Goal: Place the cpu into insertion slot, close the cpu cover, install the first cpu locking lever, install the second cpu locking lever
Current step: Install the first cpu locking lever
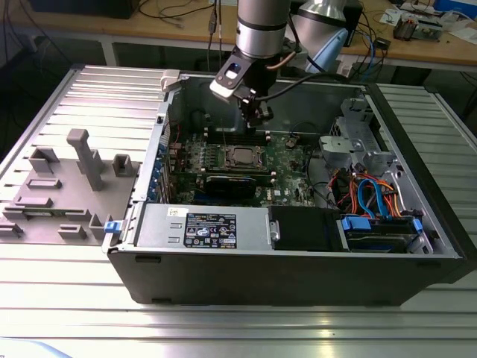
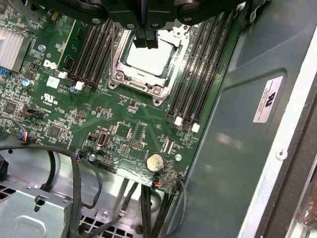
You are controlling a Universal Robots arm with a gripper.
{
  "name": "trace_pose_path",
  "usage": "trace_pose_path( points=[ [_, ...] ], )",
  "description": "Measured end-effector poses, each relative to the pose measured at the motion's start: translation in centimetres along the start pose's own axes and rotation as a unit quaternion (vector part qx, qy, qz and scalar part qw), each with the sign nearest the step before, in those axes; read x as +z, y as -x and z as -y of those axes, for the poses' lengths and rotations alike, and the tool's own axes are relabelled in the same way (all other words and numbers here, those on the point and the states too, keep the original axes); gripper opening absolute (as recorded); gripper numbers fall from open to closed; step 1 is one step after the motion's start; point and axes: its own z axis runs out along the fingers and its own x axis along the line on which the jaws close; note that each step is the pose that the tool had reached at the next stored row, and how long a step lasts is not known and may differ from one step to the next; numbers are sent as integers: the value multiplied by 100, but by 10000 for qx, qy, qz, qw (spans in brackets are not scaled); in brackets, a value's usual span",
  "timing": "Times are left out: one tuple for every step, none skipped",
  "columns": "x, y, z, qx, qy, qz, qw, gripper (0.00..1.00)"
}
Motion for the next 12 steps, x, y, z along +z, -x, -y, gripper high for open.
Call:
trace_pose_path(
  points=[
    [0,0,0,-110,-1,-1,9999,11],
    [0,0,0,-208,-2,-2,9998,11],
    [0,0,0,-295,-3,-3,9996,11],
    [0,0,0,-428,-4,-4,9991,11],
    [0,0,0,-524,-5,-5,9986,11],
    [0,0,0,-619,-6,-6,9981,11],
    [0,0,0,-714,-7,-7,9974,11],
    [0,0,0,-815,-8,-8,9967,11],
    [0,0,0,-891,-9,-9,9960,11],
    [0,0,0,-991,-10,-10,9951,11],
    [0,1,0,-993,-10,-10,9951,11],
    [0,3,1,-992,-10,-10,9951,11]
  ],
)
